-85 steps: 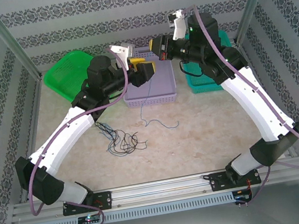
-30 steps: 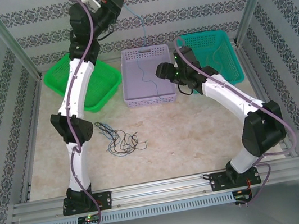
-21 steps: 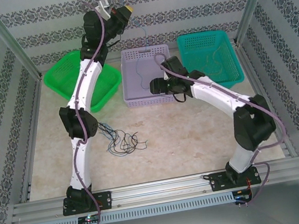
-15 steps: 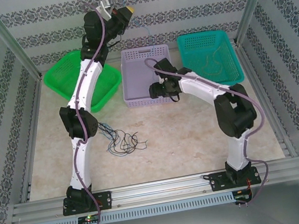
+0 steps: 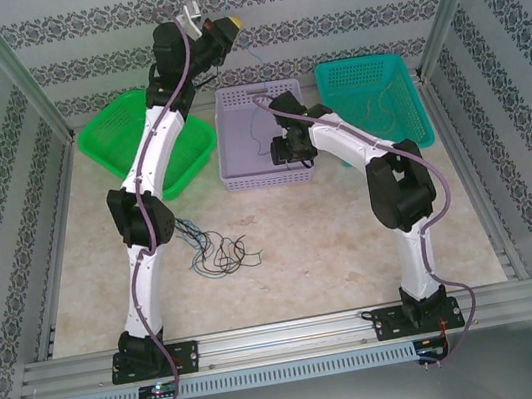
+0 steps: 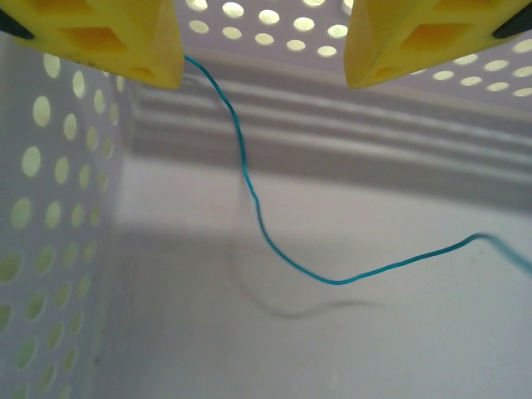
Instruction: Untangle the cables
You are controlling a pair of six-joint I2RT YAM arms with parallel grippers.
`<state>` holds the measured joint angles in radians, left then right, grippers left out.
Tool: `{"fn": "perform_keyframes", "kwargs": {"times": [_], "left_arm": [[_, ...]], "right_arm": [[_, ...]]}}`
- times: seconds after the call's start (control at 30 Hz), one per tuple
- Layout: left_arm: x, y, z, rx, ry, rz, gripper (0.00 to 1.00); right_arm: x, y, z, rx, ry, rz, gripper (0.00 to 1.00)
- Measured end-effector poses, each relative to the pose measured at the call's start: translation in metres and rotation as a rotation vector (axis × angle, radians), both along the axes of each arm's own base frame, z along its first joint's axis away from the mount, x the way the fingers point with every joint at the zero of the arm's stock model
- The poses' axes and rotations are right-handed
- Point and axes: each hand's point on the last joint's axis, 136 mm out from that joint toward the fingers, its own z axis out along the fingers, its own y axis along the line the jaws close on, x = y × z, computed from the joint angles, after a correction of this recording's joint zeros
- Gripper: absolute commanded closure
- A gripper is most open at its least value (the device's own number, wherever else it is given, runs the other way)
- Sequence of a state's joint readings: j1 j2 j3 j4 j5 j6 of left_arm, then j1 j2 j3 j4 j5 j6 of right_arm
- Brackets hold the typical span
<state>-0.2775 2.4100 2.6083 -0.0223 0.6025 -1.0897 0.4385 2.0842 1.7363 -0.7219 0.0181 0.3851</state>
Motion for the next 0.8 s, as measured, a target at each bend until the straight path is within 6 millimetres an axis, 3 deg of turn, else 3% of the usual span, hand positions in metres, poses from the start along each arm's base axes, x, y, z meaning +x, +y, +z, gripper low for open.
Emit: {"fn": "perform_keyframes", "kwargs": {"times": [0.17, 0.27, 0.33, 0.43, 0.57, 0.6, 0.67, 0.73, 0.8], "left_arm": [[-0.002, -0.006, -0.011, 0.028, 0.023, -0.012, 1.0], [-0.001, -0.01, -0.03, 0.064, 0.059, -0.022, 1.0], [-0.001, -0.013, -0.048, 0.099, 0.094, -0.03, 1.0], [-0.001, -0.016, -0.083, 0.174, 0.175, -0.023, 1.0], [-0.004, -0.016, -0.131, 0.281, 0.279, -0.004, 0.98], [-0.004, -0.015, -0.142, 0.303, 0.3, -0.002, 0.87], [-0.005, -0.016, -0.161, 0.343, 0.336, 0.001, 0.55], [-0.007, -0.016, -0.177, 0.372, 0.373, -0.001, 0.38], [-0.011, -0.015, -0.192, 0.403, 0.416, 0.002, 0.31]], "right_arm": [[0.0, -0.002, 0.005, -0.022, -0.019, -0.005, 0.47], [0.001, -0.004, 0.026, -0.027, -0.071, -0.017, 0.46], [-0.001, -0.007, 0.05, -0.018, -0.124, -0.029, 0.46], [-0.01, -0.017, 0.107, 0.026, -0.24, -0.064, 0.45], [-0.038, -0.034, 0.189, 0.124, -0.409, -0.113, 0.44], [-0.048, -0.039, 0.206, 0.15, -0.445, -0.124, 0.44], [-0.065, -0.047, 0.226, 0.184, -0.487, -0.138, 0.43], [-0.08, -0.055, 0.237, 0.211, -0.508, -0.157, 0.43], [-0.092, -0.061, 0.236, 0.223, -0.504, -0.168, 0.43]]}}
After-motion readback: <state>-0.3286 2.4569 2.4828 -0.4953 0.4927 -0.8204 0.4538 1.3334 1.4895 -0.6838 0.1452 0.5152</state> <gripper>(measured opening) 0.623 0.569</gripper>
